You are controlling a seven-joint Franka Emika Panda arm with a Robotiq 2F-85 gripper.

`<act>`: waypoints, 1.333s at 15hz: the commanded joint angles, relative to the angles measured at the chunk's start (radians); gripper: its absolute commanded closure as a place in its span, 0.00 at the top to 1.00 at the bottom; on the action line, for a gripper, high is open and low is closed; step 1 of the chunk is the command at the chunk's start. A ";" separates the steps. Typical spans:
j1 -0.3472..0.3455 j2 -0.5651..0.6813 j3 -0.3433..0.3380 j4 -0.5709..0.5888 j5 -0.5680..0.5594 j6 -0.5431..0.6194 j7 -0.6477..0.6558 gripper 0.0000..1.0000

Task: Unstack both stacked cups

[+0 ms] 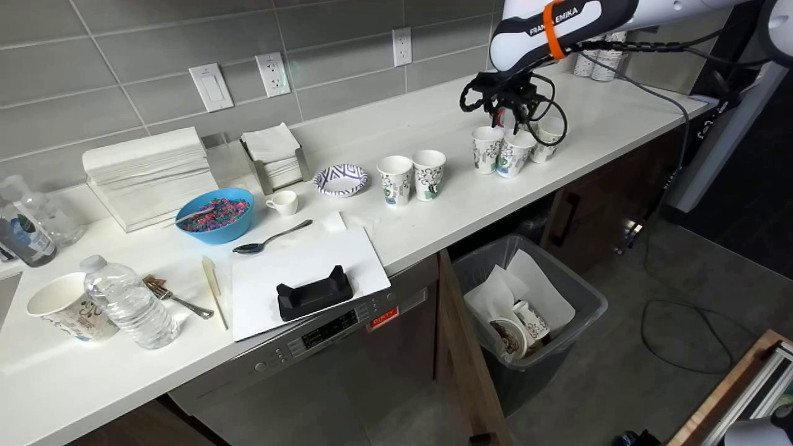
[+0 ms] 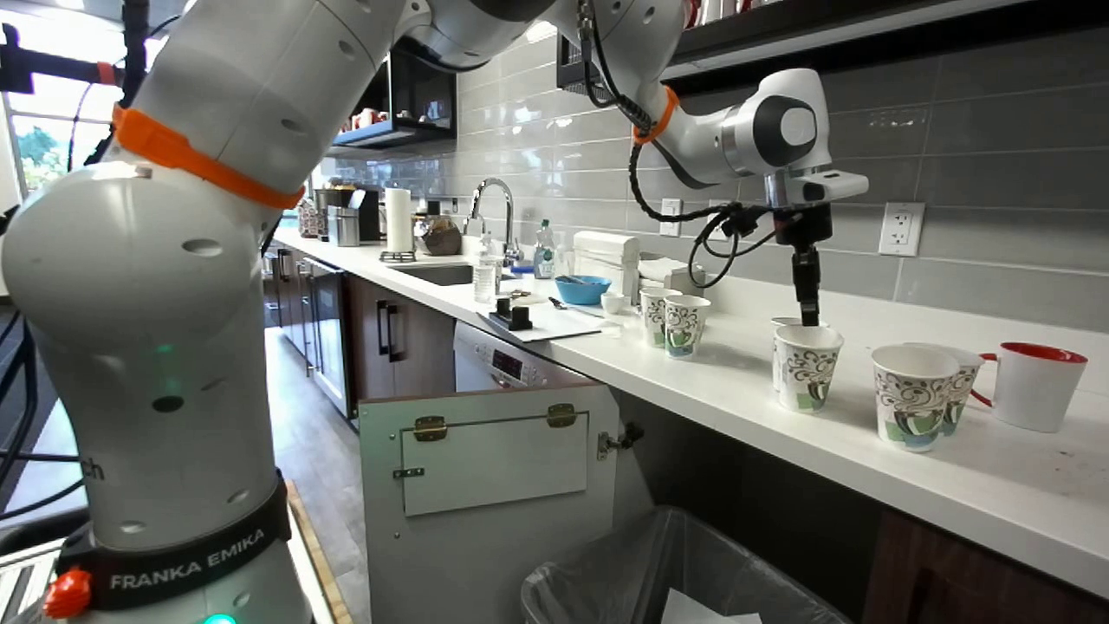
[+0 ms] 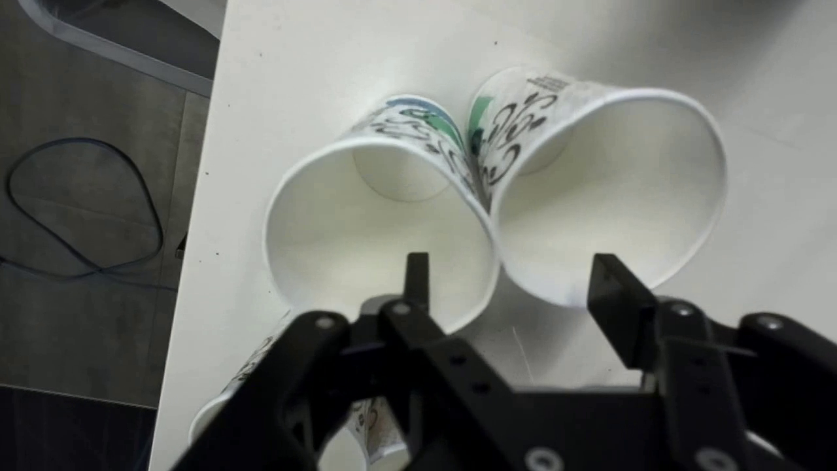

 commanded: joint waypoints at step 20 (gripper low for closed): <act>0.104 -0.523 0.121 -0.436 -0.032 -0.116 -0.391 1.00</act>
